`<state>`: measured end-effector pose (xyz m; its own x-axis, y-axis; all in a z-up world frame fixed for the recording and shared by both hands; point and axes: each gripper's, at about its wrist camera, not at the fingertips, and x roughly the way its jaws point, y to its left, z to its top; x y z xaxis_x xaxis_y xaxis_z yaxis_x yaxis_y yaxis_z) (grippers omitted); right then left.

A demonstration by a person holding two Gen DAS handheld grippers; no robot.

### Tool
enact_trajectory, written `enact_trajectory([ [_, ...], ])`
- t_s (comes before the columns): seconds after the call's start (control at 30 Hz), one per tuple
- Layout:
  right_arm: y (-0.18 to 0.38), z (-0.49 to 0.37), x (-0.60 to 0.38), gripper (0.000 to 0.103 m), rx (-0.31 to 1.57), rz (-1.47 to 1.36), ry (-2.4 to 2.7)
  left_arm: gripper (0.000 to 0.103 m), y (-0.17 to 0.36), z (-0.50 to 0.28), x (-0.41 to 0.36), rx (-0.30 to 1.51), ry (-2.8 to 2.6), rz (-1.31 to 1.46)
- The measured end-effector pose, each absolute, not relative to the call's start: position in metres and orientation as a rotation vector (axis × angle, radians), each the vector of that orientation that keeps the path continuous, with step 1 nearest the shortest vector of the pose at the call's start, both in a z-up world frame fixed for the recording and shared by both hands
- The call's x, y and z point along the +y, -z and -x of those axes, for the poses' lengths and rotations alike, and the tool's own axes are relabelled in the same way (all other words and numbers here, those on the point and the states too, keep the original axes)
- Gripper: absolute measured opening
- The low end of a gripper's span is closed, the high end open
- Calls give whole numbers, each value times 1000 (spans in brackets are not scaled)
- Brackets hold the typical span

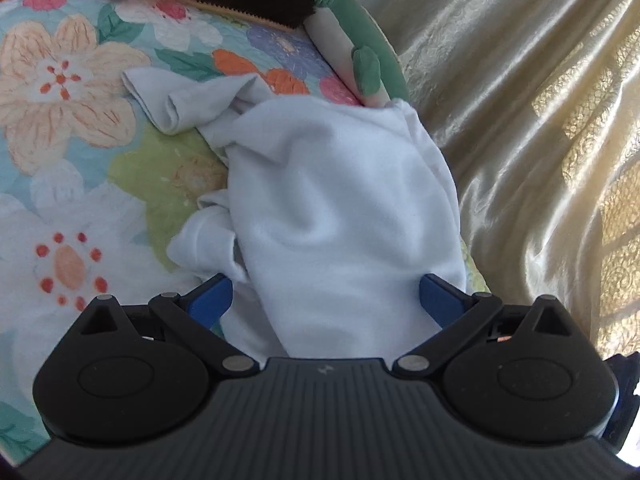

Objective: Fold clothes
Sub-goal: 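Close the left gripper on the white cloth edge while the right gripper grasps another edge, then lift the white cloth with both grippers and shake it out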

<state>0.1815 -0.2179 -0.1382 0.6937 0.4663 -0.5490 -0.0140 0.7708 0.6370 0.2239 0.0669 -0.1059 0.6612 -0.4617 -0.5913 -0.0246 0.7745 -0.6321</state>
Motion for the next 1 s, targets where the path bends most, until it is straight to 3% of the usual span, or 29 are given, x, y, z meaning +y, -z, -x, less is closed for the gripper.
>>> enact_trajectory([
  [0.1,129,-179,-214,33,756,-565,-259,92,118,-230,57,841,232,658],
  [0.17,120,-177,-213,37,745,-492,-204,65,117,-230,51,840,219,610],
  [0.27,106,-175,-218,51,727,-391,-112,48,100,-225,35,804,217,451],
  [0.33,102,-173,-229,55,744,-393,-70,47,91,-220,27,795,214,369],
  [0.5,106,-168,-256,80,753,-498,4,46,92,-212,42,835,197,438],
  [0.63,130,-177,-265,91,806,-637,30,75,111,-221,58,897,161,565],
  [0.7,141,-178,-265,101,811,-689,30,82,120,-224,60,915,168,616],
  [0.83,148,-180,-253,103,809,-674,21,92,126,-229,50,889,180,601],
  [0.9,147,-184,-240,103,821,-599,-24,88,126,-230,41,860,182,564],
  [0.93,147,-184,-234,102,824,-565,-42,70,126,-229,35,840,186,546],
  [0.97,146,-183,-227,94,819,-529,-50,53,125,-224,27,819,186,528],
  [1.0,143,-180,-222,79,811,-488,-52,49,122,-219,19,803,176,511],
])
